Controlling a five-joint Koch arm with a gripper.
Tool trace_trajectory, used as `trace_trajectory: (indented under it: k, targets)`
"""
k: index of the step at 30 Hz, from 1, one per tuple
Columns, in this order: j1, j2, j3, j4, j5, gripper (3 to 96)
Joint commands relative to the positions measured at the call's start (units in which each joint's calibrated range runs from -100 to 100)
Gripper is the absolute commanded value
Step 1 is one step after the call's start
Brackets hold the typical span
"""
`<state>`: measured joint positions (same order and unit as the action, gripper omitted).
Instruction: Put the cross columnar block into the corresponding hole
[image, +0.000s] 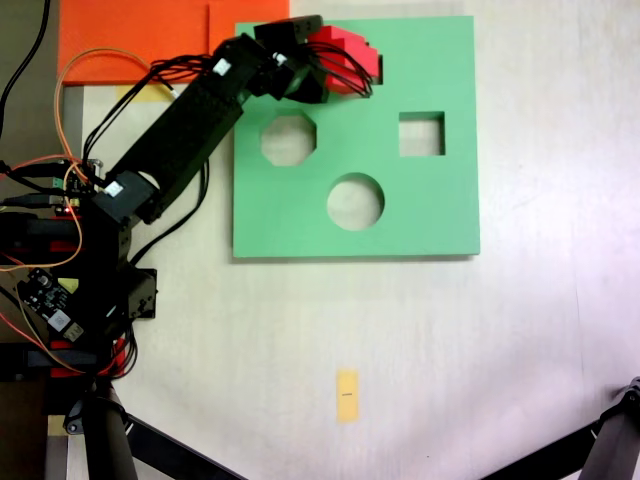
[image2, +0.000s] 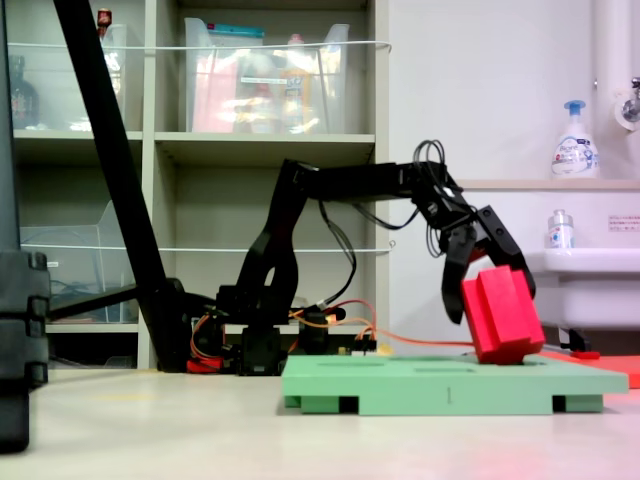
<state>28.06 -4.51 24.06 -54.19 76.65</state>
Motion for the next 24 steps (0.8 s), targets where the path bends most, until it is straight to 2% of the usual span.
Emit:
trace_trajectory:
  k: [1,24]
  targets:
    - [0.29,-0.23,1.47,4.83,0.63,43.0]
    - [-0.29,6.47,2.06,6.28,2.54,43.2]
